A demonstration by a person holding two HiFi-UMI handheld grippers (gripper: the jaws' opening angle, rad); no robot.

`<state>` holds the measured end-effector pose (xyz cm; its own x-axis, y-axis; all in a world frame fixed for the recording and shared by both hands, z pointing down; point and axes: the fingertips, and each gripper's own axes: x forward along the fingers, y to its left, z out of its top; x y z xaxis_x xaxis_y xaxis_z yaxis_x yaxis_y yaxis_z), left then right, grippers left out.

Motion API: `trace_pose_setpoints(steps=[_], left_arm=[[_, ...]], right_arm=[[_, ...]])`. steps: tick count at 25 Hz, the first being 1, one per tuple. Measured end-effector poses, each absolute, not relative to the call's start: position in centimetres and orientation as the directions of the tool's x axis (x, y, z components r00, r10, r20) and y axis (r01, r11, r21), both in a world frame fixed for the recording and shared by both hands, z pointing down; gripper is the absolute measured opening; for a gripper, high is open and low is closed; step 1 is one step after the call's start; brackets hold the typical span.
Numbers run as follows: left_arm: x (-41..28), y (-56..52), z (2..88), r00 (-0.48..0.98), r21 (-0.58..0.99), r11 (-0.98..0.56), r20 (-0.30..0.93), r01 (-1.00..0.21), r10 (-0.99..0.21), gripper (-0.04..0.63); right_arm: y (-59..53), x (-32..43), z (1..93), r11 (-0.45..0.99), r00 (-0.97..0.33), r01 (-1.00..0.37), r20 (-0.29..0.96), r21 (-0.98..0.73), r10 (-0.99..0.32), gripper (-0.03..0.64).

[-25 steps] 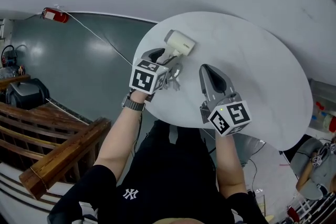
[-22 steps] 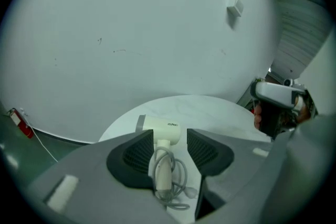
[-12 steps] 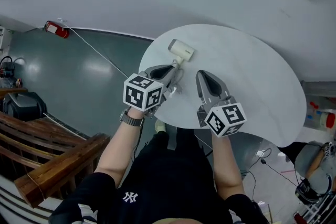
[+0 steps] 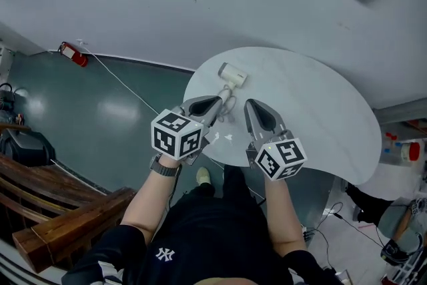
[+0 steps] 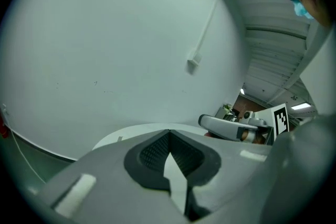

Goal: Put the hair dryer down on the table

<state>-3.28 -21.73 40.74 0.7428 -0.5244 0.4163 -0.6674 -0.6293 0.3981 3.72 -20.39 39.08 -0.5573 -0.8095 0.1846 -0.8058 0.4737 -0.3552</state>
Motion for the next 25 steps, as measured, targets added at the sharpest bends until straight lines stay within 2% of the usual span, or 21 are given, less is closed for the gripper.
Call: trace_pose_setpoints(steps=[6,15,25], left_arm=[[-4.6,-19.6,36.7,0.751,0.379,-0.649,0.330,-0.660,-0.572,0.000],[-5.5,-16.6,30.4,0.766,0.311,-0.702,0.211,-0.641,-0.607,0.000],[-6.6,-15.6,27.7,0.756,0.270,-0.708,0.167,-0.652,-0.633,0.000]], right_arm=[[-18.6,2.2,36.5,0.471,-0.532,-0.832,0.181,-0.291,-0.827,0.021],[-16.4,0.9,31.0,0.473,-0.504,-0.851,0.103,-0.228,-0.858,0.021],[-15.2,0.2,27.8,0.458,-0.471,-0.875,0.058,-0.153,-0.880,0.020]])
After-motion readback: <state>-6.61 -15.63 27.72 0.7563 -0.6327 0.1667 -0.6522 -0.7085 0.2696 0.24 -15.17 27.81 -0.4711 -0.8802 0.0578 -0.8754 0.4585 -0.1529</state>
